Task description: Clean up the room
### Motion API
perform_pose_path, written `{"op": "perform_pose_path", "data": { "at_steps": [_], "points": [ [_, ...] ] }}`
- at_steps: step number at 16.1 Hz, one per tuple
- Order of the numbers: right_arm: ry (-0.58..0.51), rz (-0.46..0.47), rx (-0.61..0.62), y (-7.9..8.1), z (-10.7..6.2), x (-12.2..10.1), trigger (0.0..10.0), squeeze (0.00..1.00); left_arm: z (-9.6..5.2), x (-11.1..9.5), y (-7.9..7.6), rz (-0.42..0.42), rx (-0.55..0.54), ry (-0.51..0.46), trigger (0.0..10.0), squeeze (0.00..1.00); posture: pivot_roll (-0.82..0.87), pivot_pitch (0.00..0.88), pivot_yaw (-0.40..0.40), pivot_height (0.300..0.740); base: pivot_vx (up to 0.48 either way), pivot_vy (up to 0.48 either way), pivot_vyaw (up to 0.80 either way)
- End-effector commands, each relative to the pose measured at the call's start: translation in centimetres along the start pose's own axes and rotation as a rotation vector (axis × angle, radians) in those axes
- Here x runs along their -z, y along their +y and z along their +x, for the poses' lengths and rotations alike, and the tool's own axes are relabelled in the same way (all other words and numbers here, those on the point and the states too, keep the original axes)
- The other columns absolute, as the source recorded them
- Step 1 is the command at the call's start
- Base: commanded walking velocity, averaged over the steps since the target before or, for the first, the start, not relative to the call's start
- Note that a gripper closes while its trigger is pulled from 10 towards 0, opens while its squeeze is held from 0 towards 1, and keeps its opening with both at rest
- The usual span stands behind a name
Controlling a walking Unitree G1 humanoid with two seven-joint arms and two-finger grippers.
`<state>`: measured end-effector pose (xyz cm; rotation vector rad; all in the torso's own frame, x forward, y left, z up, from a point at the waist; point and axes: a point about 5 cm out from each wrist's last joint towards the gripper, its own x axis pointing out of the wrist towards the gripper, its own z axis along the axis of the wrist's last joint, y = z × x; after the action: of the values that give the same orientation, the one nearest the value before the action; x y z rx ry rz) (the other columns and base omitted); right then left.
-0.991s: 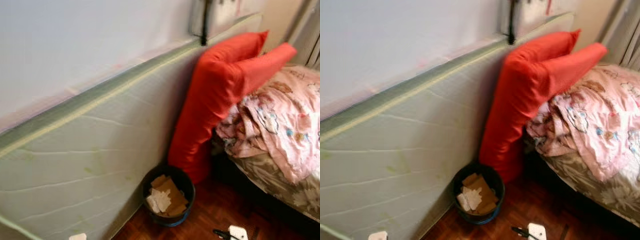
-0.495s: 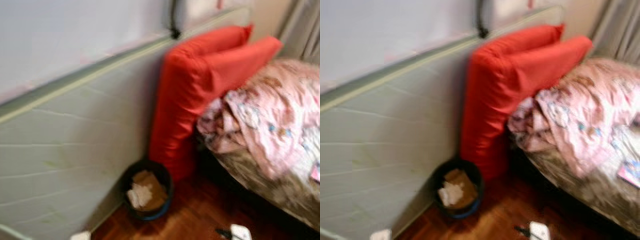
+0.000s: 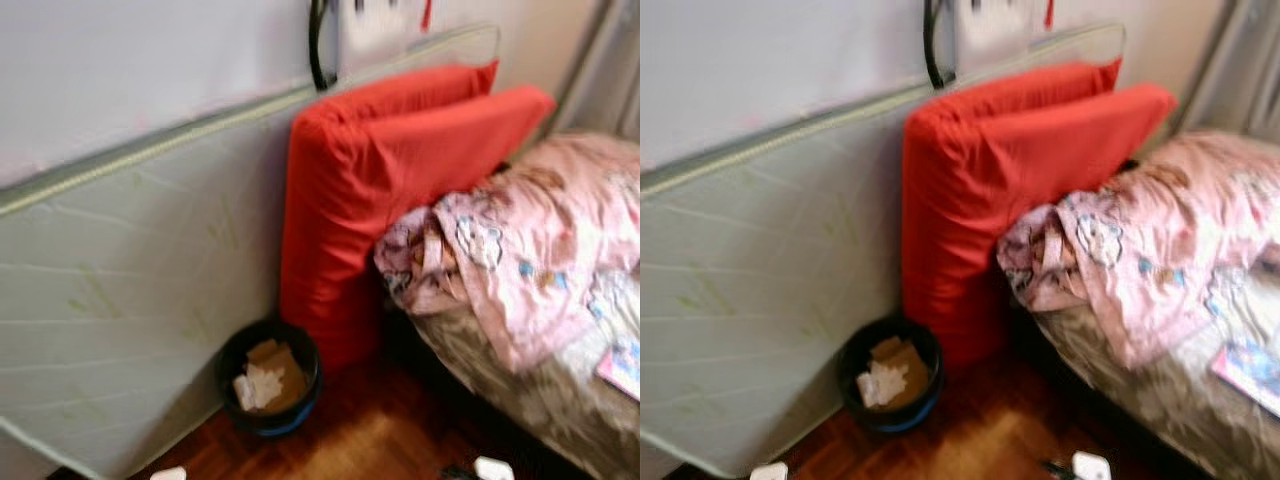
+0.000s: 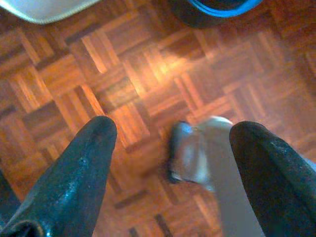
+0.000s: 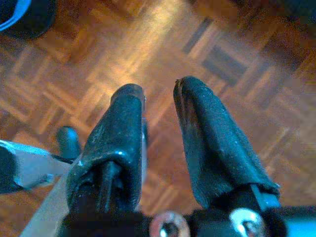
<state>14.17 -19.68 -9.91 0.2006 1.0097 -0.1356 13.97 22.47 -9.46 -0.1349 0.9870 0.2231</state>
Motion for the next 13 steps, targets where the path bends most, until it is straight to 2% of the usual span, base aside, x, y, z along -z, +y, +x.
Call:
{"op": "perform_pose_path", "data": {
  "at_steps": [1, 9, 11, 13],
  "points": [
    [-0.185, 0.111, 0.009, -0.38, 0.69, -9.08, 10.0, 0.0, 1.03, -4.99, -3.76, 0.192, 0.04, -0.115, 10.0, 0.0, -0.07, 0.0, -0.008, 0.74, 0.0, -0.322, 0.0],
    [-0.18, 0.101, 0.011, -0.41, 0.69, -9.07, 10.0, 0.0, 1.03, -4.99, -3.74, 0.191, 0.039, -0.115, 10.0, 0.0, -0.07, 0.0, -0.008, 0.74, 0.0, -0.322, 0.0],
    [-0.197, 0.096, 0.009, -0.54, 0.63, -8.87, 10.0, 0.0, 0.93, -4.13, -3.0, 0.196, 0.038, -0.086, 10.0, 0.0, -0.08, 0.0, -0.004, 0.74, 0.0, -0.311, 0.0],
    [-0.197, 0.094, 0.008, -0.53, 0.63, -8.88, 10.0, 0.0, 0.93, -4.11, -3.01, 0.195, 0.038, -0.086, 10.0, 0.0, -0.08, 0.0, -0.005, 0.74, 0.0, -0.311, 0.0]
  ]
}}
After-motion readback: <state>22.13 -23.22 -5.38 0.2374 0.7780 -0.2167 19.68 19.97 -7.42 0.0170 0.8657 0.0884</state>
